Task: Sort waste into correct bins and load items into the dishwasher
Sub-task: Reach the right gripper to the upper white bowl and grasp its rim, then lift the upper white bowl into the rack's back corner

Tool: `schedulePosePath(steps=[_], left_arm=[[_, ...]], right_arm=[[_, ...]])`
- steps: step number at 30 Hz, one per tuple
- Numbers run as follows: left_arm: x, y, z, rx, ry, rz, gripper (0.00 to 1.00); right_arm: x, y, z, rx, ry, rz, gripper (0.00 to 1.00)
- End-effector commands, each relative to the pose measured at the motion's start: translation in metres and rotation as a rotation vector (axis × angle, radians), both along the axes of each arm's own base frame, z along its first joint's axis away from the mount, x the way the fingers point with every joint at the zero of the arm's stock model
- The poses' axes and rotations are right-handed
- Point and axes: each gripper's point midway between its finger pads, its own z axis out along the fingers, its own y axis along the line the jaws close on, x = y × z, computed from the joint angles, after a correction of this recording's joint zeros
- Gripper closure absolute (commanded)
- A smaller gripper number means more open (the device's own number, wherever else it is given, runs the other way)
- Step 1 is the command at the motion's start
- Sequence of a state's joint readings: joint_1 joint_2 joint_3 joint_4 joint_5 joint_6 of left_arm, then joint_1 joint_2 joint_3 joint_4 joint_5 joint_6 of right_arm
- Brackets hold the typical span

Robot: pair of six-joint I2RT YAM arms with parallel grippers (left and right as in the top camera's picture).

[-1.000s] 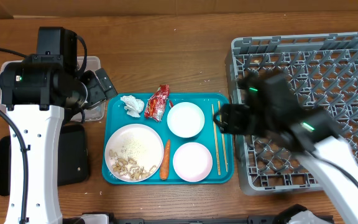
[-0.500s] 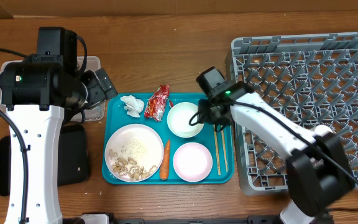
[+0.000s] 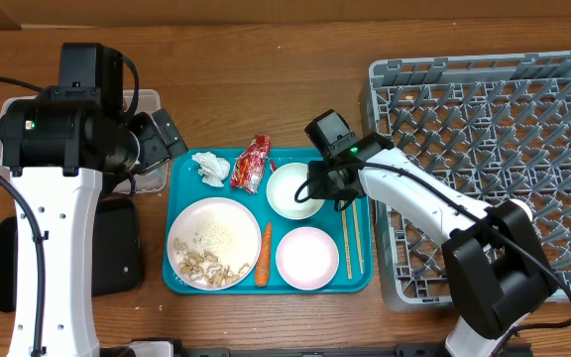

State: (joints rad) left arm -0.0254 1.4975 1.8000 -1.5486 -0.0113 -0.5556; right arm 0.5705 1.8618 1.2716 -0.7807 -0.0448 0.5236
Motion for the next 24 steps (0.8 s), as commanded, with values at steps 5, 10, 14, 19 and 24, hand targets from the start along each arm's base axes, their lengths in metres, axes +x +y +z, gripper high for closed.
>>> schedulePosePath(steps=[5, 10, 14, 19, 24], left_arm=[[0.003, 0.001, 0.002, -0.006, -0.008, 0.009, 0.0], [0.003, 0.001, 0.002, -0.006, -0.008, 0.009, 0.0], [0.003, 0.001, 0.002, -0.006, -0.008, 0.009, 0.0], [0.003, 0.001, 0.002, -0.006, -0.008, 0.009, 0.0], [0.003, 0.001, 0.002, -0.006, -0.008, 0.009, 0.0]], right_arm=[[-0.007, -0.003, -0.012, -0.007, 0.009, -0.01, 0.7], [-0.006, -0.006, -0.002, -0.017, 0.001, -0.018, 0.96], [0.008, -0.004, 0.045, -0.012, -0.102, 0.017, 0.96], [0.021, -0.022, 0.131, -0.04, -0.302, -0.015, 0.96], [0.021, -0.101, 0.201, -0.253, -0.502, -0.253, 0.96]])
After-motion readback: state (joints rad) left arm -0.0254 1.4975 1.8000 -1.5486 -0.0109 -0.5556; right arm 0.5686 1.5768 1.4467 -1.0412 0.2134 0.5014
